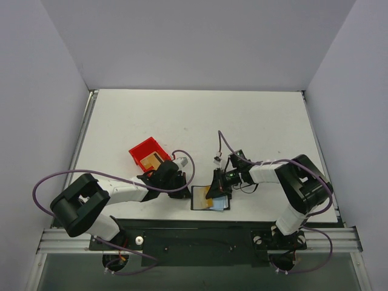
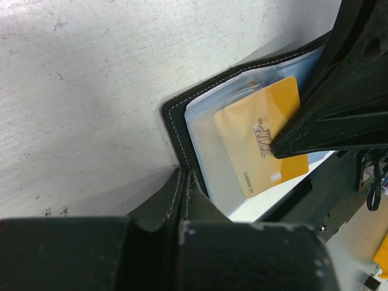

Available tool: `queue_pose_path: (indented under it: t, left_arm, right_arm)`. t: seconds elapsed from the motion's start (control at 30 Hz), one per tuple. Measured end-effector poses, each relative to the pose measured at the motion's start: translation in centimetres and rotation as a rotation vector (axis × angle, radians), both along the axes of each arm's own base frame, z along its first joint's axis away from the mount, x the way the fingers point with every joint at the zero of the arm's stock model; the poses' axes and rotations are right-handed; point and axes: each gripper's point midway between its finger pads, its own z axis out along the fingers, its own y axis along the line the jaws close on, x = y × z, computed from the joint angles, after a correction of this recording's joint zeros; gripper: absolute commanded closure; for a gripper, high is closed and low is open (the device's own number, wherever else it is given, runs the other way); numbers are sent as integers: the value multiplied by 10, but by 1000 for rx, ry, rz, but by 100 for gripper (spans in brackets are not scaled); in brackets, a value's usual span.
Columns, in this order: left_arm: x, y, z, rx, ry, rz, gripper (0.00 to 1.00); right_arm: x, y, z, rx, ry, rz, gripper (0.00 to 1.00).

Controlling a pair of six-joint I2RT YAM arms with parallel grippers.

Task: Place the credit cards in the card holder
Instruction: Insert the credit card into the card holder.

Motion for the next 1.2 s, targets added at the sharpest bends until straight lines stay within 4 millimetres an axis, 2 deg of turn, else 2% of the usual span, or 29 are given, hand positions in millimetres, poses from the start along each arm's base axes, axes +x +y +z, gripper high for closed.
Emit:
queue_pose_path:
  t: [0.3,0.57,0.8,0.93,1.1,1.2]
  left_arm:
    - [0,0,0,0,0,1,100]
    - [1,0,0,0,-1,3,100]
    - [1,0,0,-1,-2,3,100]
    - [1,0,0,-1,-2,3,100]
    - [1,0,0,-1,-2,3,100]
    - [1,0,0,-1,-2,3,100]
  right_arm:
    - [-3,6,-3,14,16,-60,100]
    - [5,8,5,-36,-75,-107,100]
    - [4,13,2,-59,-76,-133,100]
    - [3,16,-1,-61,-64,-134,88]
    - [3,13,-2,-113,-59,-113,61]
    - [8,11,5,-145,-91,-94,57]
